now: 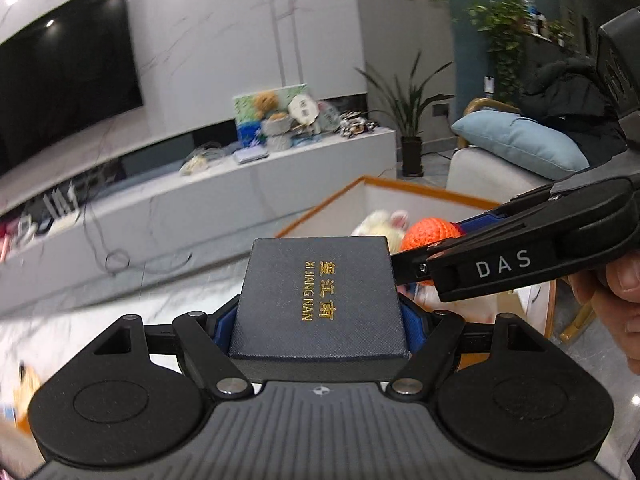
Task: Organize objects
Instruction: 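Carry the dark box with the left gripper while the right carries the orange fruit over the orange box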
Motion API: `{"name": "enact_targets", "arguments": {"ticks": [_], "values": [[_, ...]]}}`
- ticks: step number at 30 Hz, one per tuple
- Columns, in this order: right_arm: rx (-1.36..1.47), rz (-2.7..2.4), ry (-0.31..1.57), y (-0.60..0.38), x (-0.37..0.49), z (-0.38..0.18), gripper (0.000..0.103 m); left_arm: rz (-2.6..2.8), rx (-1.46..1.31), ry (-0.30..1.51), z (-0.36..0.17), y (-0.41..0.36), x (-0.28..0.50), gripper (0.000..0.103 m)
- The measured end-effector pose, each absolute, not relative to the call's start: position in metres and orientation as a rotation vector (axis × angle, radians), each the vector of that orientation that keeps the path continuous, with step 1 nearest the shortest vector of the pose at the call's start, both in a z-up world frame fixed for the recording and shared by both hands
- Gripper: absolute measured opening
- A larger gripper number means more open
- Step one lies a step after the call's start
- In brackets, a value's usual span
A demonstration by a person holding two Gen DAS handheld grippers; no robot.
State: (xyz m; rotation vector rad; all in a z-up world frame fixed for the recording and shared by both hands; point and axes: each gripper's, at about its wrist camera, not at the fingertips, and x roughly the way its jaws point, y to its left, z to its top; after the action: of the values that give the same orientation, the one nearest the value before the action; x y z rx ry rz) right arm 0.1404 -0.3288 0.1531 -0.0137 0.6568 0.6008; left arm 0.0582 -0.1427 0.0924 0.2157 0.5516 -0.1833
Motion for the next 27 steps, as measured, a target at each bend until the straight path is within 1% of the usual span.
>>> {"name": "enact_targets", "arguments": {"ticks": [7, 11, 15, 21, 23, 27], "values": [[0.046, 0.512, 0.634, -0.36, 0.17, 0.159, 0.056, -0.223, 0.277, 0.541, 0.094, -0.18, 0.094, 0.089], [0.075, 0.47, 0.651, -0.371, 0.19, 0.157, 0.056, -0.24, 0.283, 0.556, 0.09, -0.196, 0.114, 0.089], [0.103, 0.419, 0.681, -0.379, 0.209, 0.15, 0.056, -0.235, 0.242, 0.599, 0.083, -0.203, 0.133, 0.089], [0.131, 0.367, 0.747, -0.383, 0.229, 0.131, 0.055, -0.19, 0.076, 0.714, 0.063, -0.199, 0.159, 0.089], [0.136, 0.357, 0.775, -0.384, 0.233, 0.126, 0.056, -0.173, 0.077, 0.736, 0.055, -0.201, 0.163, 0.089], [0.111, 0.315, 0.812, -0.383, 0.238, 0.118, 0.056, -0.159, 0.144, 0.725, 0.051, -0.208, 0.161, 0.089]]}}
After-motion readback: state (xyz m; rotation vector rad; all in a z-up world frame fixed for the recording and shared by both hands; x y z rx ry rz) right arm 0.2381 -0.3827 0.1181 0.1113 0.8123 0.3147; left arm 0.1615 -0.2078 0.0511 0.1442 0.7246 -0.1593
